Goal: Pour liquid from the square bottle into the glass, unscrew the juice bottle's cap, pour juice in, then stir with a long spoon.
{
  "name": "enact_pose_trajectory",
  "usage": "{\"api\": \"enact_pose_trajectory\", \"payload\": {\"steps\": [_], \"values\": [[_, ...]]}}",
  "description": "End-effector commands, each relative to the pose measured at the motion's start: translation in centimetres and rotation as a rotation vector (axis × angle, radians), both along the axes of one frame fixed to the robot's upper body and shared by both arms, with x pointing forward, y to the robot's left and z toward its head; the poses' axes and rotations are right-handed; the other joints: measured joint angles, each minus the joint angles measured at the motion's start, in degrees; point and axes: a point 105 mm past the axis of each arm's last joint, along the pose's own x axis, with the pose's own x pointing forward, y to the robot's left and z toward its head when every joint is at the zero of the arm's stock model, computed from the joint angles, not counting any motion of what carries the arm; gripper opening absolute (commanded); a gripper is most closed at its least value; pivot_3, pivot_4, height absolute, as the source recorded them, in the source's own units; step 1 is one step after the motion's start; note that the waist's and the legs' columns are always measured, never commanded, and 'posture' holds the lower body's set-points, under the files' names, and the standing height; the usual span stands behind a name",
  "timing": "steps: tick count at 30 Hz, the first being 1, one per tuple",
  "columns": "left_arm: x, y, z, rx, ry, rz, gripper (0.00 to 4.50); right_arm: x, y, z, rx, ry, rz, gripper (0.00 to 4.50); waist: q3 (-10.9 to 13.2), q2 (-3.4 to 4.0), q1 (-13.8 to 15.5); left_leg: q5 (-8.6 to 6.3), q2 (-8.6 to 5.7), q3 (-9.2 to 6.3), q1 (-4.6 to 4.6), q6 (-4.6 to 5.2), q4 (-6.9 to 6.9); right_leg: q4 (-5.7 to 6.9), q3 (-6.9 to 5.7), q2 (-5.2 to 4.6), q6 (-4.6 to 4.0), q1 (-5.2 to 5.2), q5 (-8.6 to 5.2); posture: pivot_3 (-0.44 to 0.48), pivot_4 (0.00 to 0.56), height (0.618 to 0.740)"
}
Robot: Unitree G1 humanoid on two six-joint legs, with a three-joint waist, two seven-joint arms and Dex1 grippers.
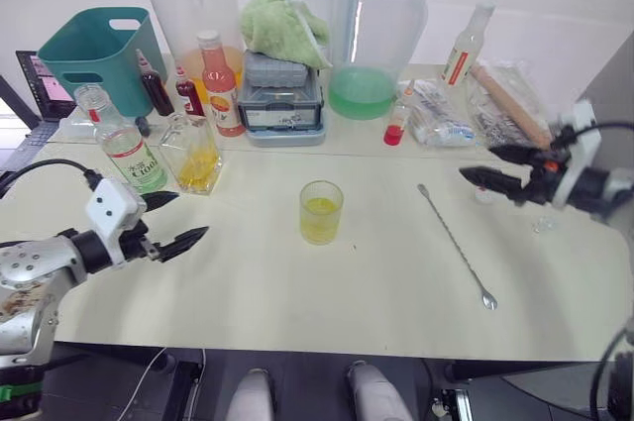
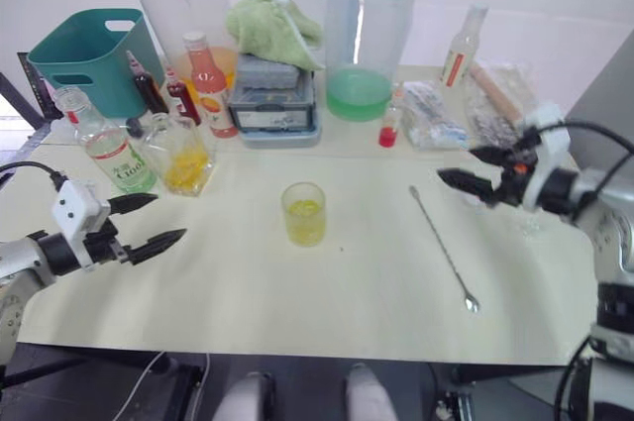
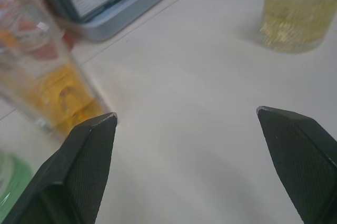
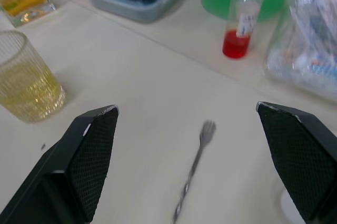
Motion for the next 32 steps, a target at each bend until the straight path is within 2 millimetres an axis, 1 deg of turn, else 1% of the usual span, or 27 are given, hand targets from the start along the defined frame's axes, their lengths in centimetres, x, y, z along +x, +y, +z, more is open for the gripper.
{"api": "enact_pose_trajectory", "payload": {"steps": [1,4,6,8,12,14,16,20,23,27,32], "values": [[0.0,2.8,0.2,0.014,-0.041,0.092,4.5,-1.8,-1.7,0.5,0.018,-0.042,-0.053,4.45,0.0,0.0,0.11,0.0,0.0,-0.01,0.01,0.0,0.0,0.0,0.0,0.01,0.0,0.01,0.0,0.0,0.15,0.719],[-0.1,4.4,-0.8,0.014,-0.024,0.148,4.5,-2.9,-3.6,-1.4,0.017,-0.005,-0.129,4.45,-0.02,-0.04,0.14,0.0,0.02,-0.02,0.14,0.0,0.0,-0.01,-0.02,0.01,0.1,0.15,-0.07,0.0,0.15,0.719],[-0.5,5.0,-1.6,0.02,0.0,0.164,4.5,-3.6,-4.3,-2.2,0.032,0.012,-0.156,4.45,-0.05,-0.09,0.32,-0.01,0.28,0.76,0.23,0.0,-0.02,0.04,0.49,0.05,0.09,-0.28,-0.03,0.0,0.15,0.719],[-0.9,5.3,-2.4,0.012,0.026,0.174,4.5,-4.2,-4.6,-2.7,0.027,0.007,-0.163,4.45,-0.05,-0.1,-0.07,-0.01,0.14,0.68,0.38,0.0,-0.08,0.04,0.55,0.03,0.4,-0.05,-0.18,0.0,0.15,0.719],[-1.5,6.2,-3.4,0.009,0.051,0.209,4.5,-5.2,-5.1,-3.2,0.002,-0.046,-0.169,4.45,-0.06,-0.11,-0.32,-0.01,0.15,0.67,0.48,0.0,-0.08,0.06,0.54,0.04,0.44,0.04,-0.19,0.0,0.15,0.719],[-2.1,6.9,-4.1,0.013,0.065,0.237,4.5,-6.0,-5.7,-3.9,-0.072,-0.104,-0.18,4.45,-0.08,-0.12,-0.12,-0.01,0.15,0.66,0.49,0.0,-0.08,0.06,0.54,0.04,0.44,0.07,-0.2,0.0,0.15,0.719],[-2.7,7.7,-4.6,0.024,0.064,0.268,4.5,-6.7,-6.0,-4.6,-0.063,-0.111,-0.187,4.45,-0.09,-0.14,-0.09,-0.02,0.13,0.62,0.5,0.0,-0.08,0.03,0.54,0.03,0.52,0.15,-0.26,0.0,0.15,0.719],[-3.7,9.1,-5.2,0.029,0.051,0.326,4.5,-7.7,-6.7,-5.8,-0.059,-0.133,-0.217,4.45,-0.11,-0.17,-0.08,-0.01,0.1,0.62,0.55,-0.01,-0.06,0.01,0.54,0.0,0.52,0.21,-0.25,0.0,0.15,0.719],[-4.0,9.7,-5.3,0.032,0.034,0.36,4.5,-8.0,-7.1,-6.3,-0.074,-0.149,-0.23,4.45,-0.16,-0.26,-0.09,-0.02,0.11,0.62,0.88,-0.02,-0.07,-0.01,0.53,0.0,0.46,0.54,-0.29,0.0,0.15,0.719],[-4.1,10.1,-5.4,0.028,0.013,0.383,4.5,-8.2,-7.4,-6.5,-0.084,-0.173,-0.237,4.45,-0.18,-0.29,-0.04,-0.02,0.1,0.63,0.99,-0.02,-0.07,-0.03,0.53,-0.02,0.2,0.67,-0.45,0.0,0.15,0.719],[-4.1,10.3,-5.4,0.025,0.002,0.392,4.5,-8.2,-7.6,-6.5,-0.082,-0.191,-0.244,4.45,-0.19,-0.3,-0.08,-0.03,0.11,0.62,1.0,-0.02,-0.08,-0.02,0.53,-0.01,0.34,0.67,-0.37,0.0,0.15,0.719]]}}
